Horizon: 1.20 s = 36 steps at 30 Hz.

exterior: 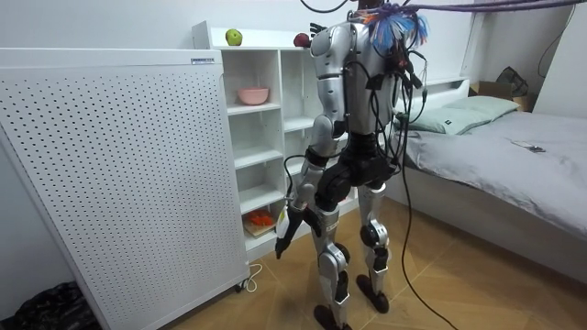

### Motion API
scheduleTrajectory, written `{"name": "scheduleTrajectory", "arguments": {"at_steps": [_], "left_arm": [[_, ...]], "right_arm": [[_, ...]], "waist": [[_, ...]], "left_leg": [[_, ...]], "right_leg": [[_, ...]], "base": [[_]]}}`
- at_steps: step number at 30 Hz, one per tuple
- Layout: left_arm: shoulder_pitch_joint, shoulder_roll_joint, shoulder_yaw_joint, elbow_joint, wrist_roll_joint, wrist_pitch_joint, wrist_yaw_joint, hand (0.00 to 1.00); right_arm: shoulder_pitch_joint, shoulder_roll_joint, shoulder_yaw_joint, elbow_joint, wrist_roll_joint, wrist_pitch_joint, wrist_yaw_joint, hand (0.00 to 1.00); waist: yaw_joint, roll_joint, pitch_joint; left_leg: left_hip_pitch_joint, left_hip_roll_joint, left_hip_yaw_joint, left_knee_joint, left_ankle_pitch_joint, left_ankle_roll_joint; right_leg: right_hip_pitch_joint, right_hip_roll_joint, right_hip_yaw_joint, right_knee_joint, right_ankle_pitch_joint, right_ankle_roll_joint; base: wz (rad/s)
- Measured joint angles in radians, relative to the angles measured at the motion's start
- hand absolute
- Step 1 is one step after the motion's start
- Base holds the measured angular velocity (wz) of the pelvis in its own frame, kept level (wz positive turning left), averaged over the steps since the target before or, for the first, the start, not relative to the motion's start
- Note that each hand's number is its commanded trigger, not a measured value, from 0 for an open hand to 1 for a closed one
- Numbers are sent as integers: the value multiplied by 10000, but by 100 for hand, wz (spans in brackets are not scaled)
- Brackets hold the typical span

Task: Arrange fruit in the closet

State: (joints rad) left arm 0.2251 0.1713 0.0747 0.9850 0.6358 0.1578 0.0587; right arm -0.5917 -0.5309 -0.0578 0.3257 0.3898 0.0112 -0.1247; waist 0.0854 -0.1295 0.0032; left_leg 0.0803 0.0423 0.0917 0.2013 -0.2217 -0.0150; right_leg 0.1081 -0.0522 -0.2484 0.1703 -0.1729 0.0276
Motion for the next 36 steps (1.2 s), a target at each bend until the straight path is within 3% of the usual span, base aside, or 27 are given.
{"name": "scheduleTrajectory", "arguments": {"at_steps": [1,15,28,36], "left_arm": [[4,1,0,38,0,-6,0,0],[-6,8,-4,153,-10,-80,-11,0],[17,162,-40,23,-154,-370,-5,0],[41,237,-151,-94,-147,-373,-8,0]], "right_arm": [[-49,-22,3,82,8,0,80,100],[-157,-206,151,335,-16,-12,479,100],[-772,-306,602,734,-80,-342,485,100],[-767,-352,743,323,-779,-339,522,100]], "waist": [[-1,-5,3],[-2,-63,-4],[166,-143,8],[152,-149,1]], "left_leg": [[2,0,0,4,0,0],[14,5,1,23,0,0],[102,7,-122,-25,1,-1],[-63,6,-110,-13,1,-1]], "right_leg": [[3,0,3,0,1,-1],[23,3,5,-1,7,-11],[79,15,-9,-25,6,-10],[-59,18,-26,-25,6,-10]], "base": [[0],[0],[2],[0]]}}
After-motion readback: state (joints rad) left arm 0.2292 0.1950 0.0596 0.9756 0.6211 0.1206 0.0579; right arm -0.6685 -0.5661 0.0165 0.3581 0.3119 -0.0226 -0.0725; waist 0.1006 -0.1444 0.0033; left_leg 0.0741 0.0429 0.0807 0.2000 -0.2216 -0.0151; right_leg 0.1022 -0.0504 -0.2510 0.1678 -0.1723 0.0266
